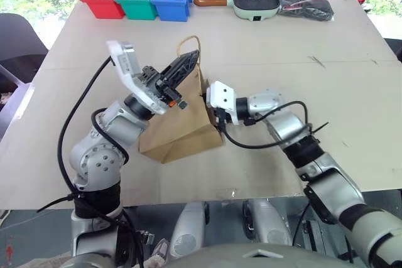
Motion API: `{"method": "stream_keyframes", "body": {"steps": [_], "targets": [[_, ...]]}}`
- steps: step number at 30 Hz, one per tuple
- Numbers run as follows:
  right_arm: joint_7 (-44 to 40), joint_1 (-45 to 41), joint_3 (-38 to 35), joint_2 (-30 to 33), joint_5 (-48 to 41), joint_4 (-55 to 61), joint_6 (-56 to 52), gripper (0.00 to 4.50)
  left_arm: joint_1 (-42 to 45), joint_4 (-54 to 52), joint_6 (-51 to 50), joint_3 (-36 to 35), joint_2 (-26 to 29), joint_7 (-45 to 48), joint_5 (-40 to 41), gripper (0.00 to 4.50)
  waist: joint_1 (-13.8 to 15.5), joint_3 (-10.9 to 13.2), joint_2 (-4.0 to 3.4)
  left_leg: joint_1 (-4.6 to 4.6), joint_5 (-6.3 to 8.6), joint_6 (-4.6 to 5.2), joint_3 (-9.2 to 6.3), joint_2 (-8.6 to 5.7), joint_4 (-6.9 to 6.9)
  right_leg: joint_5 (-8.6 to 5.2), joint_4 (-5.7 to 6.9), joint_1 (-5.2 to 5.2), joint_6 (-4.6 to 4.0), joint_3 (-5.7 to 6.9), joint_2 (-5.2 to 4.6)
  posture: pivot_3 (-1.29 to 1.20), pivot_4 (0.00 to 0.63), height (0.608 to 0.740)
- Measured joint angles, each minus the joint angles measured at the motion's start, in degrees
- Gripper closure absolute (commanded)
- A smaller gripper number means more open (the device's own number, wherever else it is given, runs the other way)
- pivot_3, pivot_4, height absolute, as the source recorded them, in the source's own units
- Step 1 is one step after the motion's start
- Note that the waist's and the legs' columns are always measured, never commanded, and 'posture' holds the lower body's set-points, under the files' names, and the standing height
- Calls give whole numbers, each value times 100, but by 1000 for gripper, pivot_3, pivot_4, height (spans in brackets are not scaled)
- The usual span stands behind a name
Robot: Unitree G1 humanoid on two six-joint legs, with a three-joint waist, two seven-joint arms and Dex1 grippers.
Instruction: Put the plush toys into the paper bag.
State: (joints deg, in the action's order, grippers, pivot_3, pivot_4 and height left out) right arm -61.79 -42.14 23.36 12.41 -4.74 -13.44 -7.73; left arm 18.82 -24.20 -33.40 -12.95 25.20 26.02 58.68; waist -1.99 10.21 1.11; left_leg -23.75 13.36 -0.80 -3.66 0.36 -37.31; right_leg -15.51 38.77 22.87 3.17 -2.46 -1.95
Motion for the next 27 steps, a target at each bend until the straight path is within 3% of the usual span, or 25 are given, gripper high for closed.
{"method": "stream_keyframes", "body": {"steps": [9, 14, 17, 20, 27], "targets": [[223, 306, -849, 949, -551, 1744, -1496, 1136, 19, 7, 19, -176, 11, 80, 81, 4500, 17, -1, 2, -1, 1, 2, -1, -1, -1, 0, -1, -2, 0, 0, -1, 0, 150, 740], [861, 867, -1539, 1374, -785, 2498, -2544, 1136, 222, 102, 19, -273, 14, 191, 277, 4500, 32, -1, 1, -1, 2, 3, 7, -1, -2, 0, 1, -2, 0, -1, 0, 0, 150, 740], [1292, 1150, -1988, 1329, -1095, 2842, -3253, 1136, 397, 214, 21, -281, 12, 248, 301, 4500, 30, -1, 2, -1, 2, 3, 11, -1, -2, 0, 2, -2, 0, 1, 2, 0, 150, 740], [2083, 1582, -2663, 914, -1622, 3207, -4669, 1136, 858, 505, 35, -271, -2, 316, 325, 4500, 48, -1, 2, -4, 2, 3, 14, -1, -2, 0, 1, -2, 0, 1, 4, 0, 150, 740], [3287, 1633, -3399, 12, -2122, 3501, -5819, 1136, 1300, 774, 0, -221, 102, 667, 340, 4500, -1, -1, 2, -1, 2, 3, 21, 0, 2, -1, 2, -1, 0, 0, 9, 0, 150, 740]]}}
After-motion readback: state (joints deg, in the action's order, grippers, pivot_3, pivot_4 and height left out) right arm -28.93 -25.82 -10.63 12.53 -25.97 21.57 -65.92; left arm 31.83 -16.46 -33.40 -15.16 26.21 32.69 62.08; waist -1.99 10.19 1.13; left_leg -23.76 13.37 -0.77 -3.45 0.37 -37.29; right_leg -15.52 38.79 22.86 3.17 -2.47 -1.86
